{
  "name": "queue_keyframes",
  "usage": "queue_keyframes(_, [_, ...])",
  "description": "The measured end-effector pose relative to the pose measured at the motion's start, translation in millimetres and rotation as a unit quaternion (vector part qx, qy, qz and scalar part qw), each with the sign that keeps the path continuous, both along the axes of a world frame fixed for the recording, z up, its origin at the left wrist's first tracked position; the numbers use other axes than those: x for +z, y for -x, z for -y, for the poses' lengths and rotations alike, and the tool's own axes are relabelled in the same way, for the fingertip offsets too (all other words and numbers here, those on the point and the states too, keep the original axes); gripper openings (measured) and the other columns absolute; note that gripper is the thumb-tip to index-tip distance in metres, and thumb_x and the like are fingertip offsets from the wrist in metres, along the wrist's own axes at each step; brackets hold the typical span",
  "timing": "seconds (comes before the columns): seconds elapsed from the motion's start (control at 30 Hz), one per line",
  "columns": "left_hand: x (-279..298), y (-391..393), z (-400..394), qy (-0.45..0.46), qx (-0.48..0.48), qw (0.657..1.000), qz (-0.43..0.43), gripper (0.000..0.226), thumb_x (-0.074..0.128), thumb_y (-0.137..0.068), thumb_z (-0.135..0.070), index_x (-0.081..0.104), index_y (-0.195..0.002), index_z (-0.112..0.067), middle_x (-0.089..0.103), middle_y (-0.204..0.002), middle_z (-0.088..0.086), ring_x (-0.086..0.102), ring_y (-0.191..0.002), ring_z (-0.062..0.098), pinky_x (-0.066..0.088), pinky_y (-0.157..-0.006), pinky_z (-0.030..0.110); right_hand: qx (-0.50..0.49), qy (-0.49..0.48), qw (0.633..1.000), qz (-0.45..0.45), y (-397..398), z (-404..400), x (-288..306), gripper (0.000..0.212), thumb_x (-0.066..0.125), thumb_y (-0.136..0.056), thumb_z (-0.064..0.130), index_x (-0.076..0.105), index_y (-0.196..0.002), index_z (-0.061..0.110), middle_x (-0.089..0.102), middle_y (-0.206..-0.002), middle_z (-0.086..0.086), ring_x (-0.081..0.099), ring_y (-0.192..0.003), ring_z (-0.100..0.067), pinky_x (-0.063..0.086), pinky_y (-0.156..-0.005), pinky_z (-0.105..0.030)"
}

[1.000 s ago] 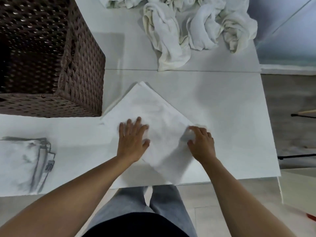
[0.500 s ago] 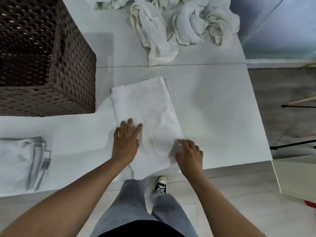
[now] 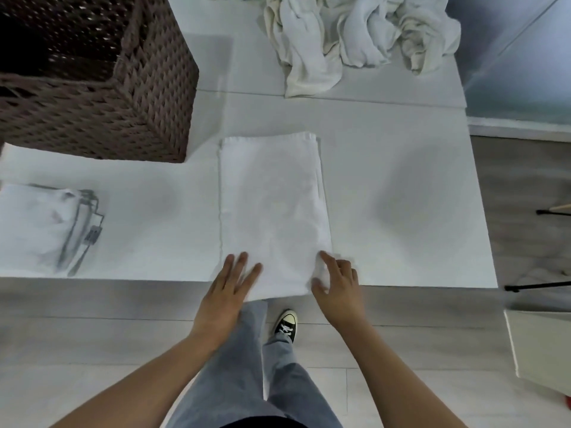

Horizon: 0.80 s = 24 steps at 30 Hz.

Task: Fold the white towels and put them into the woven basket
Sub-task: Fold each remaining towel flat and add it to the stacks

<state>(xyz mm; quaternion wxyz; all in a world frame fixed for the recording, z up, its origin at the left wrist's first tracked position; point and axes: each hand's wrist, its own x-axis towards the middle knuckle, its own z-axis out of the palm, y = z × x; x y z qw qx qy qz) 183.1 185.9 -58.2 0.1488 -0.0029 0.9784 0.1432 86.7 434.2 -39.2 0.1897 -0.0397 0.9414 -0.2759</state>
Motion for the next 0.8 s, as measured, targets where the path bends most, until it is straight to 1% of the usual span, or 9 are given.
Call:
queue_keyframes(0.1, [1.6,-2.1,-2.1,-0.012,0.019,0.999,-0.030,0.113,0.071,-0.064,0.016,0.025,-0.159,-0.025,0.015,-0.168,0.006,0.013,-0.154,0.033,0.045,-0.107,0.034,0.114,-0.029,0.993,0.019,-14.5,-21.0,-4.0,0.088,0.073,-0.080,0.055,0.028,-0.155,0.040,0.031,-0.143,0.004,0.029,-0.131,-0.017,0.030,-0.111,-0.035])
queue_keyframes(0.17, [4.9,-1.8,-2.8,-0.052,0.043,0.997,-0.041,0.095,0.074,-0.072,0.007,0.037,-0.154,-0.022,0.027,-0.164,0.005,0.020,-0.153,0.031,0.046,-0.110,0.040,0.180,-0.100,0.979,-0.006,-17.0,-31.9,-7.9,0.098,0.074,-0.078,0.053,0.016,-0.157,0.045,0.027,-0.147,0.004,0.028,-0.136,-0.019,0.029,-0.111,-0.038])
queue_keyframes(0.23, [16.6,0.8,-7.6,-0.108,0.117,0.986,-0.051,0.066,0.073,-0.078,0.002,0.052,-0.138,-0.016,0.049,-0.149,0.005,0.042,-0.142,0.029,0.050,-0.103,0.046,0.189,-0.137,0.970,-0.061,-18.4,-36.8,-12.1,0.099,0.080,-0.076,0.039,0.021,-0.157,0.042,0.035,-0.147,-0.002,0.039,-0.132,-0.024,0.035,-0.105,-0.041])
queue_keyframes(0.33, [38.2,6.2,-14.8,-0.148,0.213,0.962,-0.090,0.032,0.067,-0.085,-0.003,0.055,-0.113,-0.014,0.063,-0.111,0.001,0.061,-0.100,0.025,0.048,-0.082,0.035,0.149,-0.094,0.979,-0.100,-20.3,-36.9,-15.3,0.079,0.077,-0.078,0.023,0.042,-0.147,0.037,0.042,-0.146,-0.004,0.045,-0.130,-0.026,0.034,-0.102,-0.039])
queue_keyframes(0.47, [53.6,5.8,-14.9,-0.189,0.275,0.939,-0.082,0.022,0.062,-0.092,-0.017,0.050,-0.107,-0.026,0.060,-0.099,-0.009,0.057,-0.089,0.015,0.045,-0.075,0.032,0.087,0.011,0.988,-0.124,-17.3,-32.2,-6.4,0.048,0.070,-0.077,0.028,0.063,-0.125,0.032,0.054,-0.143,0.004,0.046,-0.135,-0.020,0.029,-0.108,-0.033])
queue_keyframes(0.57, [73.5,6.9,-12.5,-0.238,0.350,0.903,-0.074,0.019,0.063,-0.091,-0.021,0.054,-0.103,-0.032,0.064,-0.087,-0.015,0.060,-0.076,0.006,0.046,-0.064,0.025,-0.001,0.119,0.993,-0.017,-15.7,-29.3,16.7,0.044,0.069,-0.085,0.031,0.065,-0.128,0.034,0.054,-0.134,0.029,0.039,-0.140,-0.005,0.034,-0.115,-0.034])
queue_keyframes(0.67, [92.7,14.5,-6.1,-0.314,0.408,0.852,-0.093,0.015,0.066,-0.089,-0.014,0.065,-0.094,-0.028,0.067,-0.078,-0.006,0.057,-0.063,0.010,0.042,-0.056,0.018,-0.055,0.237,0.967,0.077,-5.4,-27.2,56.3,0.027,0.069,-0.091,0.015,0.066,-0.109,0.035,0.069,-0.104,0.020,0.062,-0.107,-0.006,0.050,-0.089,-0.030])
queue_keyframes(0.73, [104.4,23.4,-1.0,-0.349,0.416,0.833,-0.105,0.011,0.065,-0.092,-0.014,0.067,-0.091,-0.025,0.067,-0.081,0.003,0.053,-0.063,0.010,0.040,-0.055,0.016,-0.063,0.277,0.956,0.077,5.6,-22.5,81.1,0.019,0.067,-0.094,0.012,0.063,-0.095,0.030,0.069,-0.085,0.007,0.063,-0.080,-0.011,0.049,-0.072,-0.026])
queue_keyframes(0.8, [113.7,33.4,1.2,-0.376,0.415,0.820,-0.115,0.007,0.060,-0.097,-0.017,0.066,-0.094,-0.020,0.067,-0.083,0.005,0.055,-0.068,0.007,0.040,-0.057,0.015,-0.073,0.309,0.946,0.064,18.0,-14.6,98.3,0.016,0.067,-0.097,0.015,0.062,-0.096,0.030,0.069,-0.082,0.006,0.062,-0.075,-0.013,0.049,-0.068,-0.025])
